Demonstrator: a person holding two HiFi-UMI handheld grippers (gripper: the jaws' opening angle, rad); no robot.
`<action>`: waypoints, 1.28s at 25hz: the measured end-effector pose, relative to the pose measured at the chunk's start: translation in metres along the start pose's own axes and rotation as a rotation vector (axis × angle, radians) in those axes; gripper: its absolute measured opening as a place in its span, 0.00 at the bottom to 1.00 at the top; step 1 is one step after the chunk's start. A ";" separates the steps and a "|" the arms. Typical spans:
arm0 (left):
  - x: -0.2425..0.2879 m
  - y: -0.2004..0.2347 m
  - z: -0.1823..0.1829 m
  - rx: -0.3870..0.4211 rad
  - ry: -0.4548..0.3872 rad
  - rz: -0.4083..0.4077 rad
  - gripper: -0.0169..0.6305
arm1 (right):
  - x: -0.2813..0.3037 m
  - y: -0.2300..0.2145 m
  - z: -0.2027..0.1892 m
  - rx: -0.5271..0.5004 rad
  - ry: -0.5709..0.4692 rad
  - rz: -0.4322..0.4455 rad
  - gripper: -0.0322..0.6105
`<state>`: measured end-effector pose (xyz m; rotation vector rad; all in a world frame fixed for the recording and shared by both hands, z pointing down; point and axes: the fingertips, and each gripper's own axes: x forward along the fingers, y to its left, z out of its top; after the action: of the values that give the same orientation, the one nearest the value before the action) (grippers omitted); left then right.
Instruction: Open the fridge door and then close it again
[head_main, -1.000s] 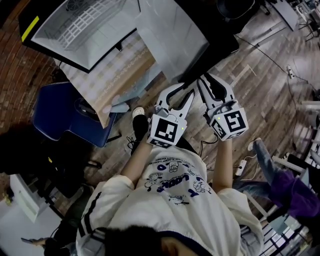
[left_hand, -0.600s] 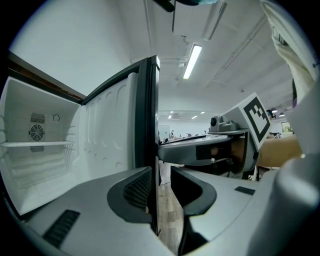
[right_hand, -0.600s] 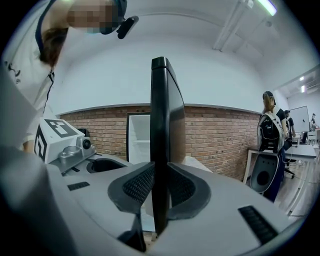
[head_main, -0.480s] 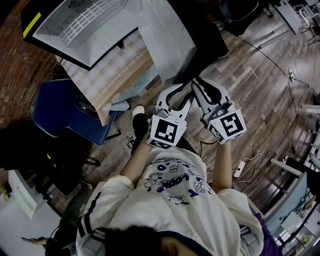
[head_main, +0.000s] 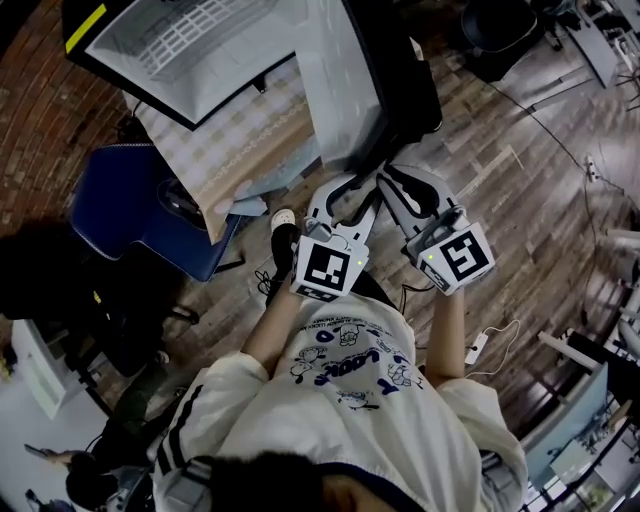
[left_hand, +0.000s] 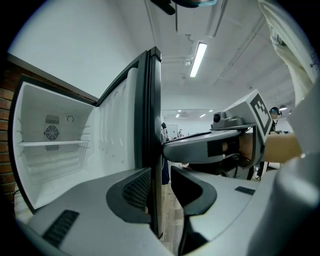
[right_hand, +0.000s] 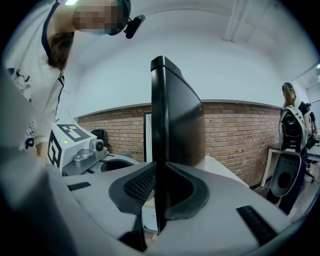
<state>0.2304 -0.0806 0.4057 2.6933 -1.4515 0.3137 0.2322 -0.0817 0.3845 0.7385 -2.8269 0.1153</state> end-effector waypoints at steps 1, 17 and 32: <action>-0.003 0.004 -0.001 -0.003 0.000 0.010 0.21 | 0.003 0.004 0.001 -0.005 0.003 0.013 0.16; -0.068 0.077 -0.014 -0.063 -0.004 0.213 0.21 | 0.070 0.074 0.019 -0.049 0.020 0.223 0.15; -0.107 0.142 -0.027 -0.098 0.014 0.354 0.21 | 0.130 0.115 0.032 -0.065 0.018 0.314 0.15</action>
<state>0.0514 -0.0676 0.4041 2.3453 -1.8842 0.2700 0.0589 -0.0476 0.3809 0.2748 -2.8911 0.0778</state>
